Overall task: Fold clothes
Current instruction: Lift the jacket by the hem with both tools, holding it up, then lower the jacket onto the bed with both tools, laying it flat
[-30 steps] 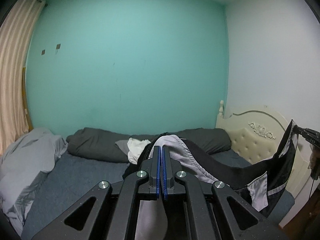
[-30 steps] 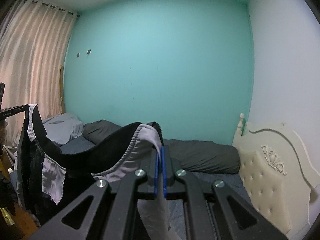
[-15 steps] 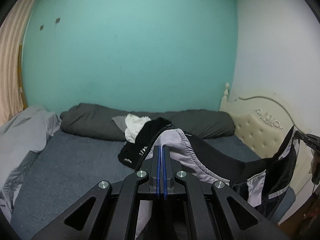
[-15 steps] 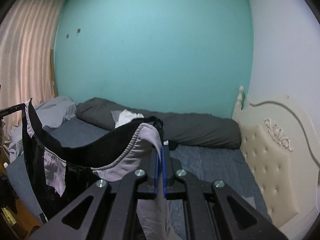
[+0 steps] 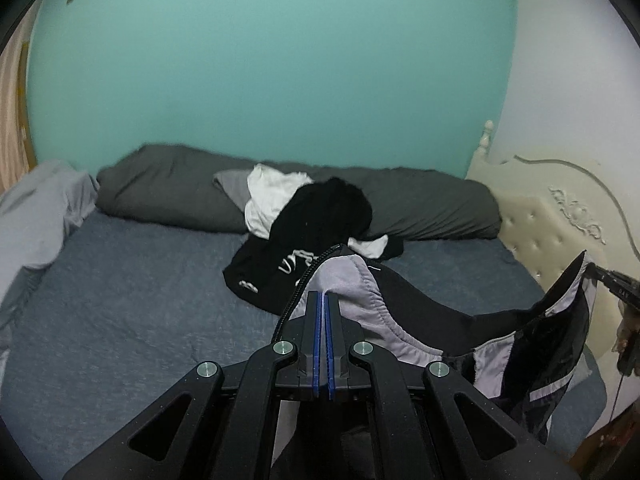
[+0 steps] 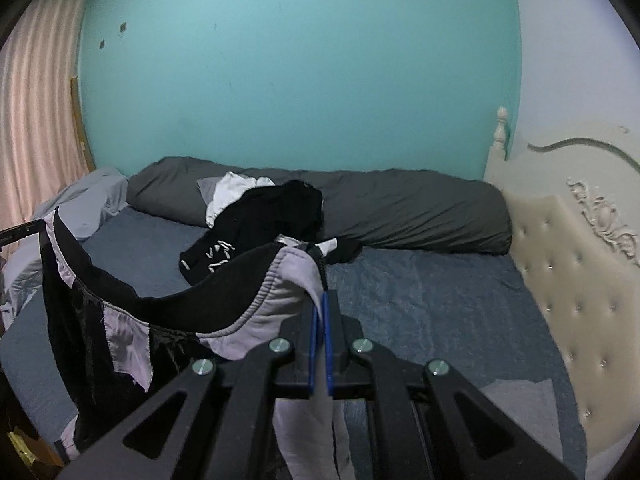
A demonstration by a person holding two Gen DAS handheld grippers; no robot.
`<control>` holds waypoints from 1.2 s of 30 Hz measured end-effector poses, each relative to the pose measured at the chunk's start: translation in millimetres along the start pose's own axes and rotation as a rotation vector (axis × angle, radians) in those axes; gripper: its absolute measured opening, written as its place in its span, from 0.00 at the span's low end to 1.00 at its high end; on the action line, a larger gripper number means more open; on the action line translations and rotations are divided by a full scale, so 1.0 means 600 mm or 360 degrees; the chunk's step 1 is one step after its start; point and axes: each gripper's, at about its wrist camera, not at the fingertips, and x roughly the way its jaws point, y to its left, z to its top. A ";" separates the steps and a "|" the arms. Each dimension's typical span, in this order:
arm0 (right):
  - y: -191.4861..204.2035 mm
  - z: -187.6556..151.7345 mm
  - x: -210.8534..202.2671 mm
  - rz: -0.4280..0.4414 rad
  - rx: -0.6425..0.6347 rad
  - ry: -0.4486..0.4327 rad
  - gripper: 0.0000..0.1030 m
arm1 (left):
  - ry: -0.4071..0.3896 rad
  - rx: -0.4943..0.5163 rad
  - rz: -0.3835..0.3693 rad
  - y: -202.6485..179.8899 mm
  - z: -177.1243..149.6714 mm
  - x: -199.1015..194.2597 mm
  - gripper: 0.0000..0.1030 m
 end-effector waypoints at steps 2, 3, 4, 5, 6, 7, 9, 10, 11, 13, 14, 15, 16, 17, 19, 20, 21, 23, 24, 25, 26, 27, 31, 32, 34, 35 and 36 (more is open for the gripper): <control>-0.010 -0.002 0.045 0.0001 0.0014 0.0011 0.03 | 0.0044 -0.0016 0.0017 0.008 0.000 0.059 0.02; -0.014 -0.005 0.071 -0.0003 0.0021 0.0027 0.03 | 0.0066 -0.0019 0.0023 0.011 -0.002 0.085 0.02; -0.019 -0.008 0.097 -0.0008 0.0026 0.0044 0.03 | 0.0087 -0.0021 0.0029 0.015 -0.005 0.109 0.02; -0.023 -0.012 0.124 -0.0012 0.0032 0.0061 0.03 | 0.0108 -0.0024 0.0034 0.018 -0.007 0.134 0.02; -0.027 -0.018 0.150 -0.0017 0.0038 0.0082 0.03 | 0.0127 -0.0029 0.0041 0.022 -0.010 0.157 0.02; -0.031 -0.026 0.183 -0.0025 0.0041 0.0110 0.03 | 0.0146 -0.0035 0.0049 0.026 -0.013 0.180 0.02; -0.034 -0.037 0.231 -0.0038 0.0030 0.0154 0.03 | 0.0183 -0.0047 0.0065 0.035 -0.019 0.226 0.02; -0.036 -0.042 0.256 -0.0046 0.0022 0.0171 0.03 | 0.0202 -0.0053 0.0073 0.039 -0.022 0.249 0.02; -0.038 -0.045 0.277 -0.0052 0.0020 0.0183 0.03 | 0.0220 -0.0059 0.0081 0.043 -0.025 0.272 0.02; -0.043 -0.050 0.319 -0.0057 0.0023 0.0203 0.03 | 0.0253 -0.0070 0.0093 0.051 -0.029 0.315 0.02; -0.046 -0.049 0.338 -0.0065 0.0025 0.0205 0.03 | 0.0263 -0.0070 0.0099 0.053 -0.028 0.329 0.02; -0.049 -0.048 0.356 -0.0075 0.0027 0.0207 0.03 | 0.0269 -0.0067 0.0111 0.054 -0.027 0.345 0.02; -0.053 -0.047 0.374 -0.0085 0.0029 0.0209 0.03 | 0.0275 -0.0064 0.0123 0.056 -0.026 0.362 0.02; -0.056 -0.046 0.390 -0.0094 0.0034 0.0205 0.03 | 0.0281 -0.0061 0.0135 0.058 -0.025 0.378 0.02; -0.063 -0.045 0.422 -0.0123 0.0040 0.0199 0.03 | 0.0317 -0.0063 0.0167 0.061 -0.030 0.415 0.02; -0.063 -0.048 0.439 -0.0135 0.0041 0.0209 0.03 | 0.0337 -0.0065 0.0183 0.062 -0.034 0.433 0.02; -0.061 -0.054 0.456 -0.0143 0.0039 0.0230 0.03 | 0.0362 -0.0068 0.0199 0.063 -0.040 0.454 0.02; -0.056 -0.076 0.493 -0.0154 0.0018 0.0286 0.03 | 0.0412 -0.0081 0.0227 0.063 -0.058 0.489 0.02; -0.053 -0.088 0.511 -0.0160 0.0007 0.0314 0.03 | 0.0430 -0.0092 0.0225 0.064 -0.069 0.506 0.02; -0.049 -0.103 0.529 -0.0165 0.0000 0.0355 0.03 | 0.0445 -0.0103 0.0219 0.065 -0.080 0.522 0.02; -0.044 -0.118 0.547 -0.0170 -0.0006 0.0399 0.03 | 0.0471 -0.0112 0.0213 0.066 -0.092 0.537 0.02; -0.040 -0.134 0.561 -0.0185 -0.0016 0.0432 0.03 | 0.0499 -0.0120 0.0207 0.067 -0.105 0.551 0.02; -0.026 -0.192 0.606 -0.0225 -0.0036 0.0559 0.03 | 0.0566 -0.0122 0.0217 0.073 -0.144 0.579 0.02; -0.024 -0.203 0.613 -0.0230 -0.0039 0.0585 0.03 | 0.0578 -0.0123 0.0216 0.074 -0.152 0.582 0.03; -0.022 -0.220 0.621 -0.0222 -0.0036 0.0610 0.03 | 0.0603 -0.0126 0.0214 0.077 -0.168 0.589 0.04; -0.022 -0.227 0.624 -0.0205 -0.0026 0.0618 0.04 | 0.0615 -0.0127 0.0213 0.078 -0.176 0.592 0.05; -0.022 -0.234 0.629 -0.0192 -0.0025 0.0634 0.06 | 0.0627 -0.0129 0.0212 0.079 -0.184 0.595 0.12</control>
